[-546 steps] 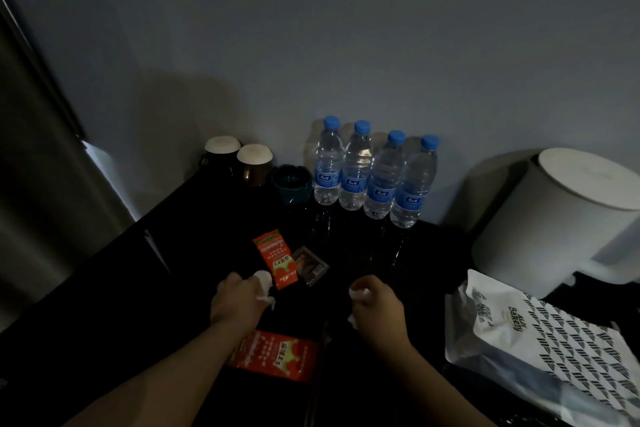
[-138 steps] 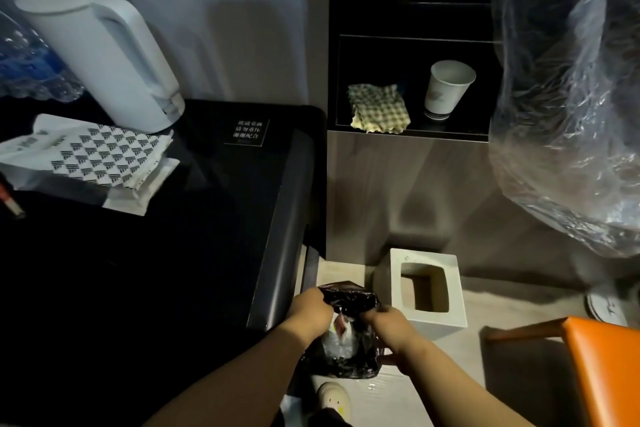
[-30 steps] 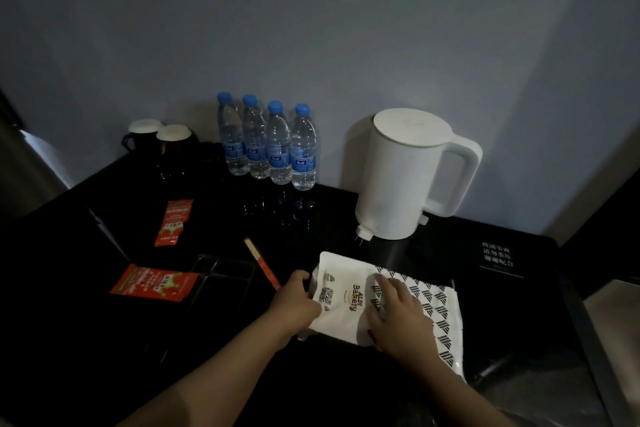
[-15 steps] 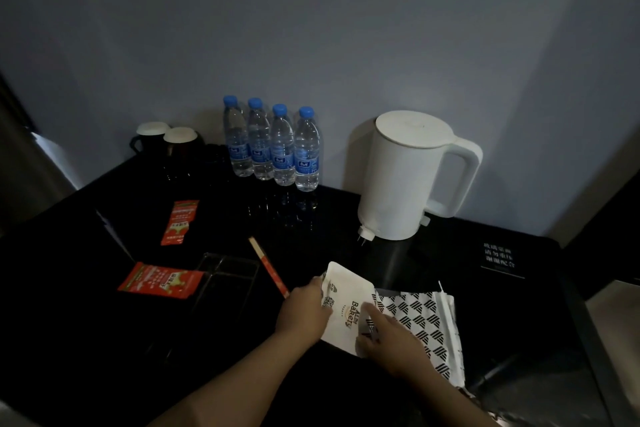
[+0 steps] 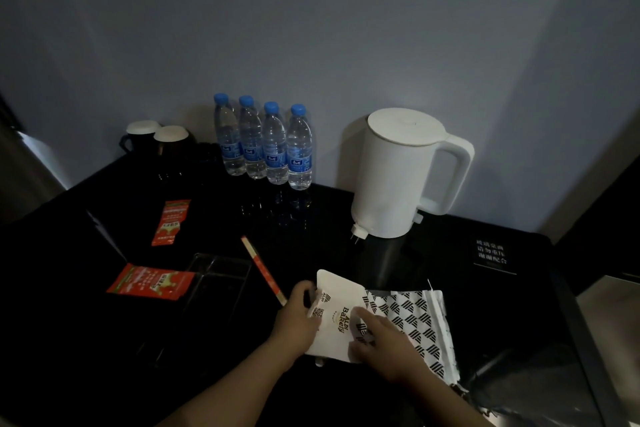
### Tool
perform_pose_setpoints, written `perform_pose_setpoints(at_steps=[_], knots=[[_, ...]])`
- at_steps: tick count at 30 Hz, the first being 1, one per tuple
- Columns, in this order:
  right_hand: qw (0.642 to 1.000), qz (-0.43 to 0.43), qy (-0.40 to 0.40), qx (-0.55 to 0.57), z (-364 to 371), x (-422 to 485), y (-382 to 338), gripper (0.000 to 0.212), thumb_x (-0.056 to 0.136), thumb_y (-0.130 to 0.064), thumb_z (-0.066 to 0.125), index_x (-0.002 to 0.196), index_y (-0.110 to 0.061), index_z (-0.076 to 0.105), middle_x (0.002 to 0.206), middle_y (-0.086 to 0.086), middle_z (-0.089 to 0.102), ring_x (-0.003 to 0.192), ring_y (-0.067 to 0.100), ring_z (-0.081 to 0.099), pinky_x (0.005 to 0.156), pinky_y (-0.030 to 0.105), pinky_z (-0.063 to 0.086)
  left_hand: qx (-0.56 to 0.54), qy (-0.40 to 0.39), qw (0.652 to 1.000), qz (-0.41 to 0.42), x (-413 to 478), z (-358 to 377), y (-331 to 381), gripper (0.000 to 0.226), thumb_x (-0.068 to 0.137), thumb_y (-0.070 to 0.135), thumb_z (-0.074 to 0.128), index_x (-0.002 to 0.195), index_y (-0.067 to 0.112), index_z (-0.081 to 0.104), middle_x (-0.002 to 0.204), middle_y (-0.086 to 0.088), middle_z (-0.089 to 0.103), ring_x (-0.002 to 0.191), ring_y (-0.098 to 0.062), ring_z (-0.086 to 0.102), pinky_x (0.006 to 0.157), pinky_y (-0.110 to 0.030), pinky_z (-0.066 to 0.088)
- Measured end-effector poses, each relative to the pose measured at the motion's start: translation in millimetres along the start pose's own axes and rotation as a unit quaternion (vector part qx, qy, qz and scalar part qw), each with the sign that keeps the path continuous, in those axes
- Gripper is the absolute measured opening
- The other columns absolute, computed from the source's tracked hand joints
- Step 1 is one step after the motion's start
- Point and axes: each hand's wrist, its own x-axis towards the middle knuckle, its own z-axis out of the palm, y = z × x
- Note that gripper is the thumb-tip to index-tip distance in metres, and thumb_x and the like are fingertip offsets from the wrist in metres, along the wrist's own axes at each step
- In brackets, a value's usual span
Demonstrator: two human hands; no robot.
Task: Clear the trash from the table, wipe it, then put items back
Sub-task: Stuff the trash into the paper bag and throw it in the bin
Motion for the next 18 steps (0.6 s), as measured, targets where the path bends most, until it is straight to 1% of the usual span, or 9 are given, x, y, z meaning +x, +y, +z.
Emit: perform_pose_setpoints(at_steps=[2, 4, 6, 7, 9, 11, 13, 15, 18], knots=[[1.000, -0.012, -0.007, -0.028, 2.0, 0.4, 0.7, 0.052, 0.090, -0.038, 0.052, 0.138, -0.032, 0.034, 0.139, -0.002, 0.041, 0.128, 0.017, 0.038, 0.109, 0.034, 0.031, 0.113, 0.025, 0.992, 0.049, -0.6, 4.2, 0.5, 0.075, 0.092, 0.003, 0.049, 0.149, 0.035, 0.012, 0.140, -0.003, 0.044, 0.115, -0.022, 0.055, 0.080, -0.026, 0.047], [0.997, -0.020, -0.009, -0.068, 5.7, 0.4, 2.6, 0.057, 0.088, -0.043, 0.054, 0.140, -0.033, 0.033, 0.139, -0.004, 0.040, 0.131, 0.017, 0.033, 0.110, 0.033, 0.029, 0.253, 0.065, 0.961, 0.088, -5.2, 7.2, -1.6, 0.087, 0.092, 0.006, 0.050, 0.148, 0.042, -0.007, 0.153, 0.003, 0.017, 0.128, -0.020, 0.040, 0.089, -0.027, 0.046], [0.996, -0.022, -0.007, -0.087, 7.5, 1.5, 4.6, 0.058, 0.087, -0.044, 0.055, 0.140, -0.034, 0.034, 0.138, -0.005, 0.040, 0.133, 0.018, 0.031, 0.109, 0.032, 0.029, 0.346, 0.090, 0.927, 0.115, -7.9, 9.1, -5.7, 0.089, 0.094, 0.014, 0.050, 0.146, 0.041, -0.016, 0.158, 0.005, -0.004, 0.139, -0.021, 0.023, 0.103, -0.032, 0.037], [0.996, -0.022, -0.007, -0.089, 7.7, 2.1, 5.1, 0.058, 0.087, -0.044, 0.054, 0.140, -0.034, 0.034, 0.138, -0.005, 0.039, 0.133, 0.017, 0.030, 0.110, 0.032, 0.028, 0.368, 0.092, 0.916, 0.128, -8.4, 9.3, -7.3, 0.087, 0.094, 0.016, 0.049, 0.147, 0.039, -0.017, 0.158, 0.007, -0.008, 0.142, -0.020, 0.017, 0.107, -0.033, 0.033], [0.995, -0.022, -0.010, -0.092, 7.8, 3.4, 6.0, 0.058, 0.087, -0.044, 0.054, 0.140, -0.034, 0.034, 0.139, -0.005, 0.038, 0.133, 0.017, 0.030, 0.110, 0.033, 0.028, 0.350, 0.067, 0.924, 0.135, -4.7, 7.9, -8.1, 0.084, 0.092, 0.008, 0.046, 0.150, 0.035, -0.008, 0.158, 0.009, 0.000, 0.143, -0.016, 0.016, 0.108, -0.032, 0.030], [0.995, -0.023, -0.012, -0.095, 7.3, 4.5, 6.3, 0.059, 0.087, -0.045, 0.054, 0.140, -0.033, 0.033, 0.140, -0.006, 0.039, 0.133, 0.018, 0.031, 0.110, 0.033, 0.028, 0.233, 0.019, 0.966, 0.108, 1.0, 5.1, 0.1, 0.078, 0.087, -0.005, 0.043, 0.149, 0.033, 0.015, 0.153, 0.007, 0.023, 0.135, -0.015, 0.032, 0.105, -0.030, 0.038], [0.994, -0.023, -0.017, -0.102, 7.6, 6.1, 7.9, 0.061, 0.086, -0.044, 0.053, 0.142, -0.033, 0.032, 0.141, -0.005, 0.038, 0.133, 0.018, 0.031, 0.111, 0.033, 0.028, 0.108, -0.013, 0.991, 0.079, 6.8, 0.6, 11.8, 0.063, 0.085, -0.008, 0.046, 0.137, 0.028, 0.039, 0.136, 0.002, 0.048, 0.116, -0.014, 0.050, 0.094, -0.029, 0.048], [0.993, -0.026, -0.019, -0.116, 7.3, 6.0, 7.4, 0.060, 0.087, -0.042, 0.051, 0.143, -0.033, 0.031, 0.143, -0.004, 0.036, 0.135, 0.019, 0.029, 0.112, 0.032, 0.026, 0.069, -0.011, 0.995, 0.065, 10.5, -2.6, 23.6, 0.040, 0.088, 0.005, 0.056, 0.125, 0.022, 0.052, 0.120, 0.000, 0.059, 0.105, -0.015, 0.057, 0.084, -0.027, 0.051], [0.992, -0.024, -0.016, -0.125, 6.7, 3.9, 5.1, 0.069, 0.075, -0.056, 0.032, 0.141, -0.036, 0.035, 0.144, -0.004, 0.035, 0.135, 0.018, 0.030, 0.112, 0.030, 0.025, 0.113, 0.032, 0.991, 0.071, 15.0, -4.9, 29.6, 0.022, 0.092, 0.026, 0.059, 0.111, 0.016, 0.062, 0.106, -0.001, 0.066, 0.096, -0.015, 0.062, 0.080, -0.026, 0.049]])
